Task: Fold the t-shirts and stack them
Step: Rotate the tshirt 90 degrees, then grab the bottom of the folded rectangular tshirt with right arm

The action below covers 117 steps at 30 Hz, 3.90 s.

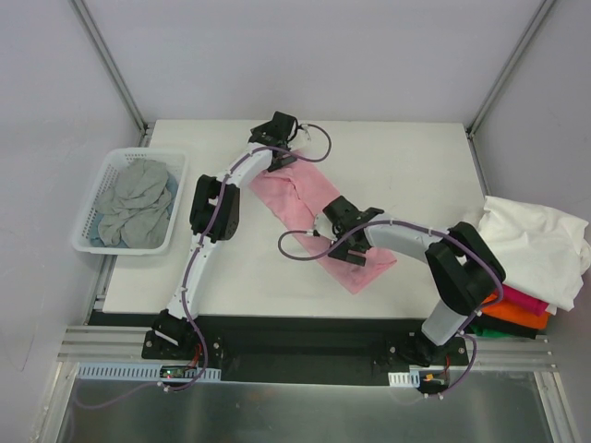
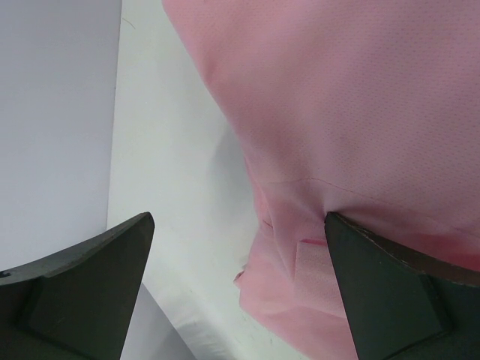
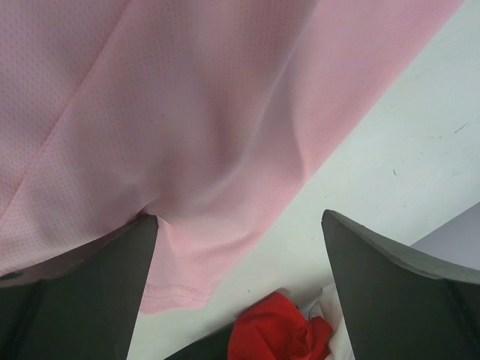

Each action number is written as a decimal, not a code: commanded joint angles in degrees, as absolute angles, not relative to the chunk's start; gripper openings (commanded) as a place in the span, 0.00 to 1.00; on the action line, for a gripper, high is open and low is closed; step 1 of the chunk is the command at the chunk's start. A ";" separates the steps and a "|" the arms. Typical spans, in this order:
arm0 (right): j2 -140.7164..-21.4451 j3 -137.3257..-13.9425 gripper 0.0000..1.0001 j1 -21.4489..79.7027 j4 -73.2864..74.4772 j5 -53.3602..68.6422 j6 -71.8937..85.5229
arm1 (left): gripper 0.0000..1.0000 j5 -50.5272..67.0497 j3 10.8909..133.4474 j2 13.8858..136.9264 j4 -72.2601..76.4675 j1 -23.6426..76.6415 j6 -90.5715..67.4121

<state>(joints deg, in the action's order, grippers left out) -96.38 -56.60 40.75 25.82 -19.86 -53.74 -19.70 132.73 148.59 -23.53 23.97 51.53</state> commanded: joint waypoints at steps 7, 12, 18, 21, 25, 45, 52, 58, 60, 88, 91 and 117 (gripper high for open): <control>-95.19 -55.81 0.96 44.38 27.25 -19.51 -52.03 | 0.99 -17.32 133.16 151.35 -19.43 24.52 54.05; -95.27 -55.81 0.96 46.49 27.60 -19.42 -52.21 | 0.99 -16.70 132.98 151.78 -17.32 25.13 54.93; -96.85 -57.65 0.96 49.30 27.95 -19.51 -51.86 | 0.99 -16.79 131.92 153.19 -13.19 26.10 58.88; -98.43 -59.41 0.96 50.88 28.30 -19.42 -51.94 | 0.99 -16.44 132.19 154.15 -9.85 26.98 61.77; -99.84 -61.08 0.96 52.82 28.56 -19.42 -51.77 | 0.99 -16.26 133.33 155.56 -5.11 27.95 64.41; -106.26 -71.71 0.96 63.19 31.99 -16.53 -50.89 | 0.99 -8.62 133.86 158.91 11.42 30.32 73.30; -108.28 -74.44 0.96 65.04 31.46 -15.30 -51.68 | 0.99 -6.94 134.03 159.52 14.94 30.67 73.21; -109.95 -77.08 0.96 66.18 30.59 -14.15 -52.64 | 0.99 -6.24 135.17 159.87 15.82 30.85 72.60; -110.48 -78.22 0.96 66.53 30.50 -14.41 -52.91 | 0.99 -6.41 135.35 159.79 16.34 30.85 71.99; -96.77 -78.13 0.96 71.72 36.47 -33.31 -49.22 | 0.99 -19.25 117.51 136.15 23.38 29.09 71.54; -95.37 -77.26 0.96 71.89 36.21 -34.36 -48.87 | 0.99 -20.74 116.63 134.48 24.25 28.83 72.42; -81.56 -65.39 0.96 54.41 25.06 -42.36 -46.94 | 0.99 -8.88 128.75 139.38 -7.64 30.67 42.55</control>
<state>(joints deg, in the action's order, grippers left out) -84.16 -65.95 57.23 28.38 -38.81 -49.67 -12.95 124.68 134.52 -2.07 29.52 48.12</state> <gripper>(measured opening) 0.964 0.993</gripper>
